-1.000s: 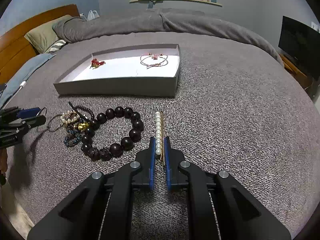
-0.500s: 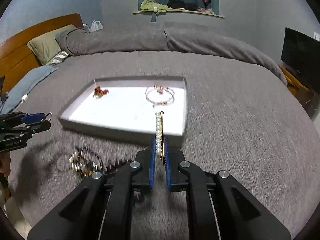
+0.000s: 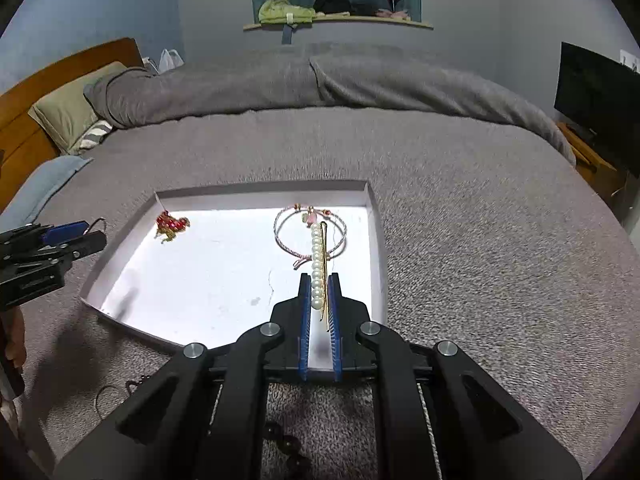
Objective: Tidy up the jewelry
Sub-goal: 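Carry the bangle and hairpin into the tray and release both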
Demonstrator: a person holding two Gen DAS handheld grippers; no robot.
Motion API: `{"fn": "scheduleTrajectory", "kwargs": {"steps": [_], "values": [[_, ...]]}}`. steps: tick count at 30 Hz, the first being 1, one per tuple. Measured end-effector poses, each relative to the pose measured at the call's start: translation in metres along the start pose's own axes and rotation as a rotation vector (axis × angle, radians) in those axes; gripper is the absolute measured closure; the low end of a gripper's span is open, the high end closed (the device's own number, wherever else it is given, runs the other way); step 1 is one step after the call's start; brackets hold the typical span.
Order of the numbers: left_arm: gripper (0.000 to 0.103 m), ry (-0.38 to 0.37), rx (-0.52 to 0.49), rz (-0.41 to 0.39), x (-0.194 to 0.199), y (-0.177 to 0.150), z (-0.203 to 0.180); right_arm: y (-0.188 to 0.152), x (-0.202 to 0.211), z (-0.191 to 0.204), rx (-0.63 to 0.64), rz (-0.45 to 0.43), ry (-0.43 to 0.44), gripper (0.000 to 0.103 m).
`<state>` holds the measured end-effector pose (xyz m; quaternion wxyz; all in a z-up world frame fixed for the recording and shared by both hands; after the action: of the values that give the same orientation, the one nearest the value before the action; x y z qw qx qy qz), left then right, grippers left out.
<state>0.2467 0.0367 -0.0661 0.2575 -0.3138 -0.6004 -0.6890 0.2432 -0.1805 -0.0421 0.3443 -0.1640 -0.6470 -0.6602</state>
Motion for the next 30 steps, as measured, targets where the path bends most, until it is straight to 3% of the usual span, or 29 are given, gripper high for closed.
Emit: {"fn": "scheduleTrajectory", "kwargs": {"steps": [13,30], "values": [[0.055,-0.007,-0.048,0.097,-0.043,-0.024,-0.013,-0.024,-0.036,-0.001,0.002,0.105,-0.002,0.095],[0.055,-0.027,-0.067,0.118,-0.048,-0.030,-0.024,-0.026,-0.038,-0.002,0.006,0.107,-0.015,0.095]]}}
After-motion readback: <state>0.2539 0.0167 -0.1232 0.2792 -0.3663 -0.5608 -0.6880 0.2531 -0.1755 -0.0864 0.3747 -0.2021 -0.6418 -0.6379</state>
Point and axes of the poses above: each gripper's, at about its wrist camera, not at the fingertips, and x roughly against the way its jaws point, z to its left, y to its top, the point moved 10 cm from there along -x, roughly the way its jaws point, and after that the axes turned 5 degrees about y, right-handed, at the moved point
